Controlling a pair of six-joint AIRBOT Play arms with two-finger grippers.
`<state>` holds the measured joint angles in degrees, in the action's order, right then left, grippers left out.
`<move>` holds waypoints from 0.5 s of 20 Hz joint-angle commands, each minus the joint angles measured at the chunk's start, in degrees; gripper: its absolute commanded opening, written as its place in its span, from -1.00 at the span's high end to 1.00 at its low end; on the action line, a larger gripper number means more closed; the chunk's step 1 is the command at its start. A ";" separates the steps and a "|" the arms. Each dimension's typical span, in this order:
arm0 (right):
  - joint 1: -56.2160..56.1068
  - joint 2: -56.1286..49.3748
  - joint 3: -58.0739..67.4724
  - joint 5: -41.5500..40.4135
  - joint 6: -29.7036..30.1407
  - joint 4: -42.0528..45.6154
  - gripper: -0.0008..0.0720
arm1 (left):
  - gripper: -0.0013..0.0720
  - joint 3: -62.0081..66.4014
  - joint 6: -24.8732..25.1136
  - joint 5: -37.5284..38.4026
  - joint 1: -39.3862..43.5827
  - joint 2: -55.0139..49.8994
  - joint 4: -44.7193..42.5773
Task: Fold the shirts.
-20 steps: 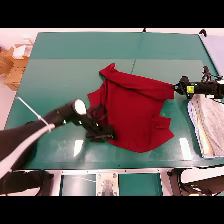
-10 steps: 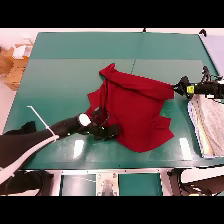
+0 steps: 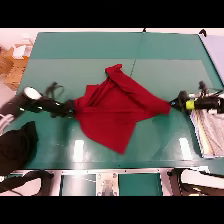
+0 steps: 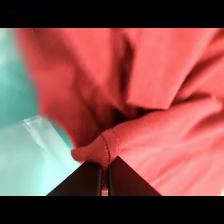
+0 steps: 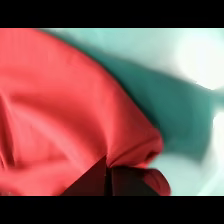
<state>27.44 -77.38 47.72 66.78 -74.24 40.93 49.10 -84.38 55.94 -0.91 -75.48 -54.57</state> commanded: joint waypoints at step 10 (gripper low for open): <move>-7.23 17.20 -24.24 -2.73 -1.60 -5.29 -0.39 | -0.85 27.56 10.01 21.75 -9.68 -19.23 -6.47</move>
<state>20.64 -60.99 24.67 61.47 -77.43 34.74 72.14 -73.82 69.67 -10.20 -92.84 -59.24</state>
